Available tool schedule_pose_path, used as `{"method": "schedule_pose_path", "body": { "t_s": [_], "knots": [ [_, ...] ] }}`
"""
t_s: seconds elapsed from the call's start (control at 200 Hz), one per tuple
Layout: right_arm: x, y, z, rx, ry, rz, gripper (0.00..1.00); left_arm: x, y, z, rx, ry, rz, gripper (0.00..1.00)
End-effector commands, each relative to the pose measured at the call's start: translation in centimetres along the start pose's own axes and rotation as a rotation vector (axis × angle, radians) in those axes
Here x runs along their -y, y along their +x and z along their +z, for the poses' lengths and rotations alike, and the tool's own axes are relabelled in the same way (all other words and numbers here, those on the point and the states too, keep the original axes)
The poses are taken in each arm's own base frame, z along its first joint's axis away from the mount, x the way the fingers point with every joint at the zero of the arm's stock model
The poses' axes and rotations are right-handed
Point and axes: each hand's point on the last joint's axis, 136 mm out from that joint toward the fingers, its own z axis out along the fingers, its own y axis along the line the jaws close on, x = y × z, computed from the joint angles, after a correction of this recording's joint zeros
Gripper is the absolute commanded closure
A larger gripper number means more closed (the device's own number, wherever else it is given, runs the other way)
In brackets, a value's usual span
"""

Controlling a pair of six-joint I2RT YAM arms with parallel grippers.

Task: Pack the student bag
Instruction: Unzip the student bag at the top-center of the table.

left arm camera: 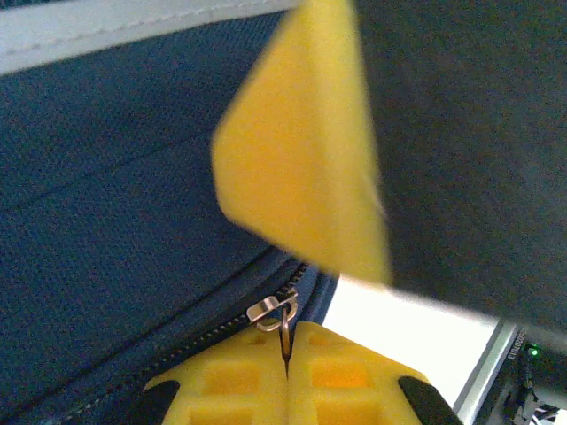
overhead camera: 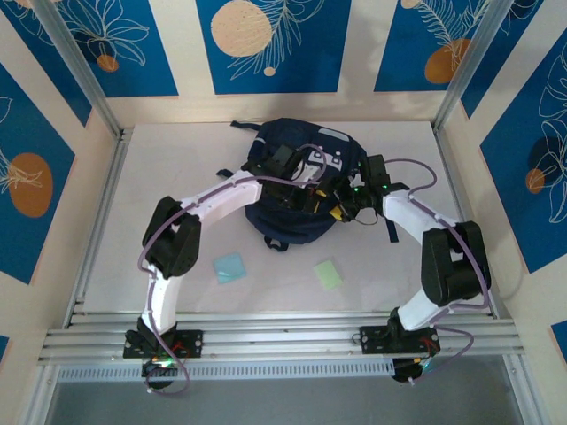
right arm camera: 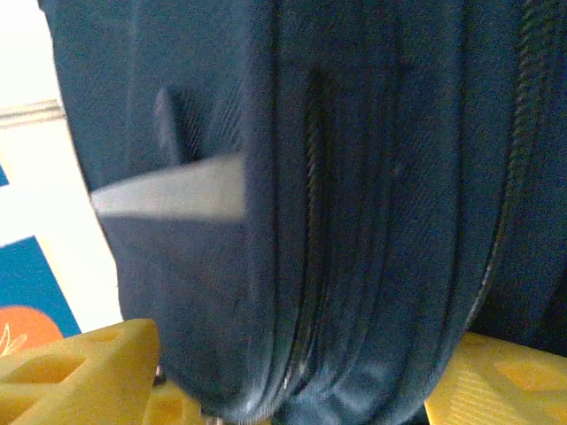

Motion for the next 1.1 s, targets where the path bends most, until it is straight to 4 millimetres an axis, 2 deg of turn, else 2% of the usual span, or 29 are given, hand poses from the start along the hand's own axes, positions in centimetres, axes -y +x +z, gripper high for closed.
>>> {"method": "schedule_pose_path", "body": {
  "t_s": [0.0,0.025,0.09,0.18,0.245,0.34,0.5,0.6,0.67,0.76,0.815,0.875,0.975,1.095],
  "knots": [
    [-1.2,-2.9,1.4,0.120,-0.037,0.004,0.28,4.4,-0.4,-2.3,0.045,0.129,0.038,1.00],
    [-1.1,-3.0,1.7,0.118,-0.027,0.012,0.35,4.5,-0.4,-2.3,0.044,0.131,0.036,1.00],
    [-1.0,-3.0,2.3,0.107,-0.026,0.022,0.65,4.3,-0.3,-2.5,0.046,0.115,0.040,1.00],
    [-0.9,-2.7,2.4,0.099,-0.023,0.010,1.00,3.1,-0.3,-2.8,0.047,0.054,0.046,1.00],
    [-0.6,-2.5,1.9,0.104,0.002,-0.014,1.00,1.3,-0.2,-3.3,0.039,-0.011,0.047,1.00],
    [-0.3,-2.2,0.8,0.103,0.028,-0.082,1.00,-2.7,0.5,-4.6,-0.009,-0.139,0.056,1.00],
    [0.0,-1.4,-0.3,0.045,0.099,-0.296,1.00,-11.3,2.4,-8.4,-0.127,-0.420,0.117,1.00],
    [0.4,-0.9,-0.7,-0.007,0.135,-0.417,1.00,-15.8,3.1,-10.8,-0.165,-0.541,0.098,1.00],
    [0.6,-0.9,-1.2,-0.041,0.142,-0.480,1.00,-17.9,2.8,-12.2,-0.152,-0.589,0.073,1.00],
    [0.8,-1.1,-2.0,-0.082,0.144,-0.548,1.00,-19.6,2.1,-13.4,-0.121,-0.639,0.062,1.00],
    [0.9,-1.3,-2.3,-0.108,0.142,-0.597,1.00,-20.0,1.7,-13.7,-0.111,-0.649,0.065,1.00],
    [1.4,-2.3,-2.6,-0.112,0.188,-0.627,1.00,-19.2,1.3,-13.5,-0.104,-0.607,0.067,1.00],
    [1.9,-5.0,-2.9,-0.078,0.282,-0.621,1.00,-16.5,1.4,-12.3,-0.096,-0.475,0.060,1.00],
    [0.6,-8.7,-2.9,-0.008,0.295,-0.560,1.00,-12.6,2.6,-10.6,-0.127,-0.395,0.103,1.00]
  ]
}}
